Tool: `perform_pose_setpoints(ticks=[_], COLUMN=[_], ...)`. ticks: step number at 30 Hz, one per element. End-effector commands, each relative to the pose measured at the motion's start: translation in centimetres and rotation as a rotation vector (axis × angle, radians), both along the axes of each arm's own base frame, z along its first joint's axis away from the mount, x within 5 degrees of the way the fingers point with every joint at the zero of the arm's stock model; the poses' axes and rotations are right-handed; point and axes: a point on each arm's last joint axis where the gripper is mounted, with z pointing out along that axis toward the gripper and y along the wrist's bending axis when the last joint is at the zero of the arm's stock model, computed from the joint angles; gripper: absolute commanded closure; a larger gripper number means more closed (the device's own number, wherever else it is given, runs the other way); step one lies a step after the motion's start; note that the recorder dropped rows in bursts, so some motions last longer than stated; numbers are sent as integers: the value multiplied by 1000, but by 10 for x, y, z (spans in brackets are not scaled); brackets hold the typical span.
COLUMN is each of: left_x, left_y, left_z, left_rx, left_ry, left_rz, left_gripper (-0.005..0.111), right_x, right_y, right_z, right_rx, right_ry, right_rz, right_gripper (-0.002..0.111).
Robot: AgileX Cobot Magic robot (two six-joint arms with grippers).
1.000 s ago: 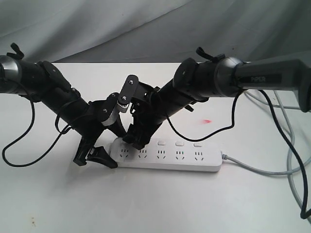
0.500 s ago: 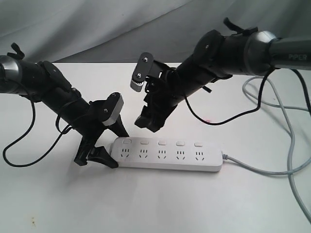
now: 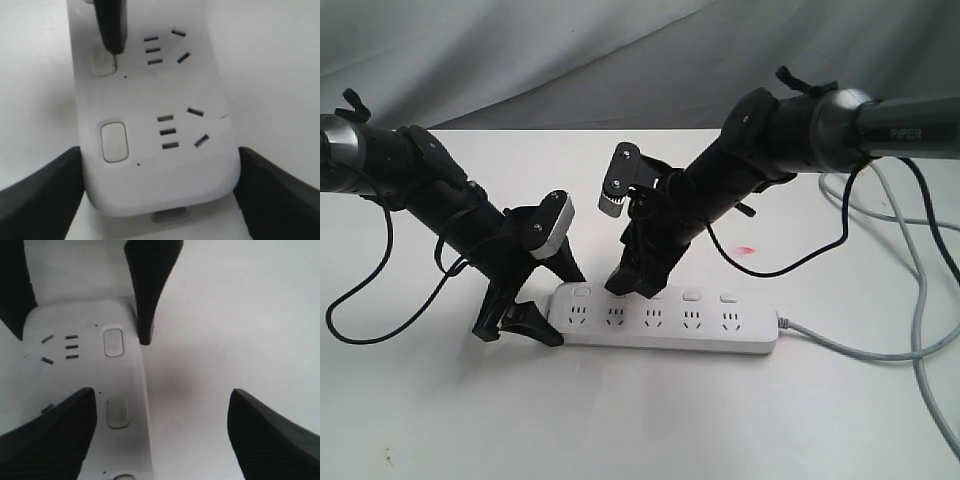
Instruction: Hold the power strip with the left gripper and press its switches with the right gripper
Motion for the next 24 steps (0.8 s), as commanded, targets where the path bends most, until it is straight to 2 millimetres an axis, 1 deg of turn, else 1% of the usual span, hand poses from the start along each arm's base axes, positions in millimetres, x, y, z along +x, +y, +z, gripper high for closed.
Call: perform_pose_setpoints(ticks=[1,15,21,24], left_x=[1,1,1,1], left_y=[-4,-4,-4,-4], left_z=[4,4,4,4], left_rx=[-20,-20,-20,-20], left_ry=[-6,-6,-6,-6], left_rz=[5,5,5,5], left_gripper=[84,84,84,84], right_x=[2,7,6,6], right_y=[-2,-3,-2,-2], right_z=[-1,-1,-15,-15], right_rx=[6,1,-13,-11], right_ry=[-14,-66,-30,-28], right_rz=[-13,-25,-19,-22], right_gripper=[41,41,41,41])
